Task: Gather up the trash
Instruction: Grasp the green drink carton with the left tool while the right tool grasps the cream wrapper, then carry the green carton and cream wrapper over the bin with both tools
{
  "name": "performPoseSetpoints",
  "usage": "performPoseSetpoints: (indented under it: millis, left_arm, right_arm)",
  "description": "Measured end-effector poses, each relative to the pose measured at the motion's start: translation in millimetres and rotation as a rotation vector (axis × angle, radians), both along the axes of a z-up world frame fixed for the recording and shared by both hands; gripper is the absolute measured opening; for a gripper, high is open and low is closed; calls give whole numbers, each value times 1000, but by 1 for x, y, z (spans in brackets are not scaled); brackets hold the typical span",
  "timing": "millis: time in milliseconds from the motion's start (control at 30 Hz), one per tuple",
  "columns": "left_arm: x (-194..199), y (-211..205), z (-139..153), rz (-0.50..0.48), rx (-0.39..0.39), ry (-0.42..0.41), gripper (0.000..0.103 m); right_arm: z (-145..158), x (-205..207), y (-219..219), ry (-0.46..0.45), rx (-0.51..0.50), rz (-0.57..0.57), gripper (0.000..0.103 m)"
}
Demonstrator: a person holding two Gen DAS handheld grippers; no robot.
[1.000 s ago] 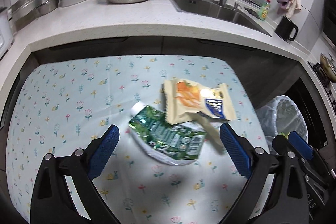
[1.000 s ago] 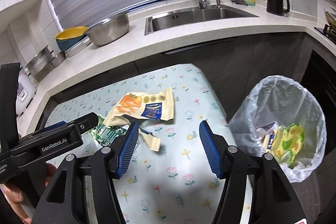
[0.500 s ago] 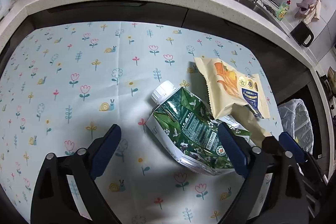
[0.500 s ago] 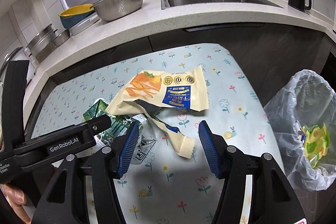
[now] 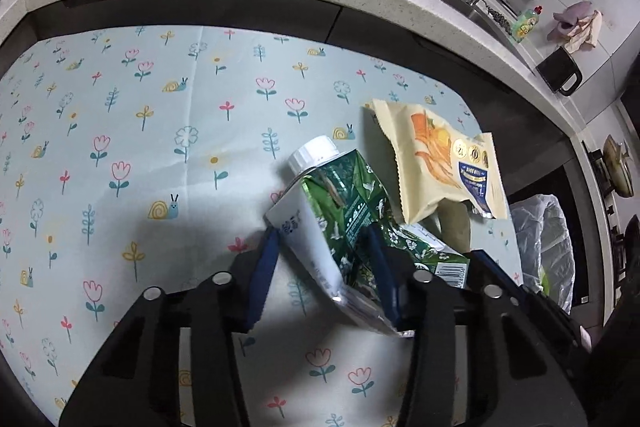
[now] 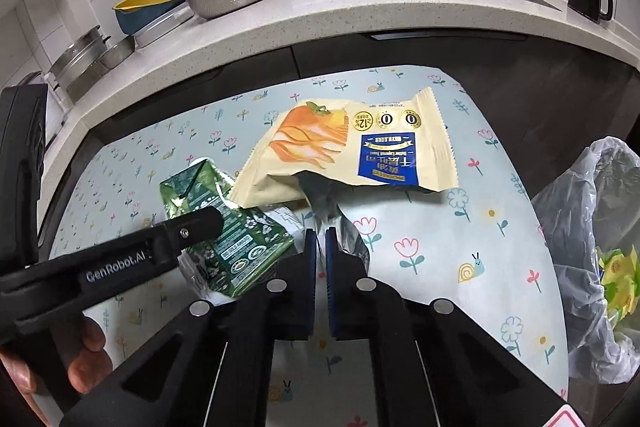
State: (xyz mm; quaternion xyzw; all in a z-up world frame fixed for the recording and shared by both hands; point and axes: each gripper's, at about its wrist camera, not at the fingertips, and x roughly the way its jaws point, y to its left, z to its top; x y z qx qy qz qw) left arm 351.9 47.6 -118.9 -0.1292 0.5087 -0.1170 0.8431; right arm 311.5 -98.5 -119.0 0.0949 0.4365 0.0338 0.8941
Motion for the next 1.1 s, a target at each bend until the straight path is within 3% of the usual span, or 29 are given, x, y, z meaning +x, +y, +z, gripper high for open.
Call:
performPoseSetpoints:
  millis: [300, 567, 833, 1100]
  left_arm:
    - [-15, -10, 39, -32, 33, -78, 27]
    - [-37, -32, 86, -80, 39, -169, 26]
    - [-57, -80, 123, -154, 46, -234, 26]
    - [-76, -141, 138, -248, 53, -265, 26]
  right_arm:
    - [47, -22, -10, -101, 23, -28, 1]
    - [102, -47, -32, -206, 16, -71, 1]
    - [137, -73, -76, -265, 9, -134, 1]
    - [152, -102, -135, -295, -10, -215, 1]
